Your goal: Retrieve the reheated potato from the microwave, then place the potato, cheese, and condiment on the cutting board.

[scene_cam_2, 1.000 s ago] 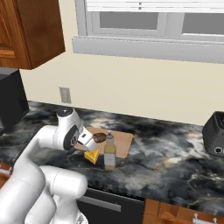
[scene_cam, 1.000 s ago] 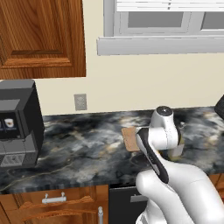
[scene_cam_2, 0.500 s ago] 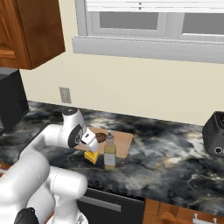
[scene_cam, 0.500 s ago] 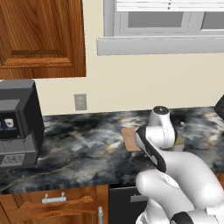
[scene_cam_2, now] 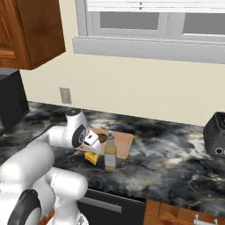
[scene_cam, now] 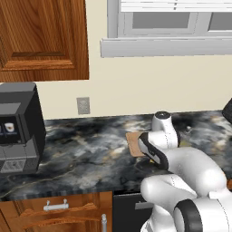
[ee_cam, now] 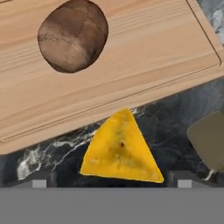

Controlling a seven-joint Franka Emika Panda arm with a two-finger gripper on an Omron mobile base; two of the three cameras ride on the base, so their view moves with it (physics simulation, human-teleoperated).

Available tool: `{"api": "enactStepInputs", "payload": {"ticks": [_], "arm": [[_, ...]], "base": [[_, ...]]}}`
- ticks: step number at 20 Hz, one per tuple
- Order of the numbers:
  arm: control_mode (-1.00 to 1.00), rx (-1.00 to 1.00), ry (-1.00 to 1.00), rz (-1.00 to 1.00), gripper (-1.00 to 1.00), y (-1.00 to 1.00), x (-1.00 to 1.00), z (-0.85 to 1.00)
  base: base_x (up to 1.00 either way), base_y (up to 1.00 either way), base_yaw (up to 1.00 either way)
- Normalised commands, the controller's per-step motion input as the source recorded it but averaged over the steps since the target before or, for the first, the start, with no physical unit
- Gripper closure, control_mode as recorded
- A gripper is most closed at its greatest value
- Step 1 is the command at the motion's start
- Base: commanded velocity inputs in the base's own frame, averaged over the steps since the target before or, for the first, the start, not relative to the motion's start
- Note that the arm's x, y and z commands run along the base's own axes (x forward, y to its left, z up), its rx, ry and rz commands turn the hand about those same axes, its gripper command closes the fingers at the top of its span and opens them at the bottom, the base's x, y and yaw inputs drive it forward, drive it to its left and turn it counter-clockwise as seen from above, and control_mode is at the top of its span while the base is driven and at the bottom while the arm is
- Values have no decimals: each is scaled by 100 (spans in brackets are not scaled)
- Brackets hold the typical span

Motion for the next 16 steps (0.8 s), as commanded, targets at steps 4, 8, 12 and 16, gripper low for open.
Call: {"api": "enactStepInputs", "payload": {"ticks": [4, 8, 12, 16], "arm": [[-100, -5, -1, 0, -100, -4, 0, -40], [-100, -3, 0, 0, -100, -2, -3, -36], [-100, -1, 0, 0, -100, -3, -6, -40], [-100, -2, 0, 0, -100, -6, -6, -45]], "base": [[0, 0, 0], [0, 0, 0], [0, 0, 0], [0, 0, 0]]}}
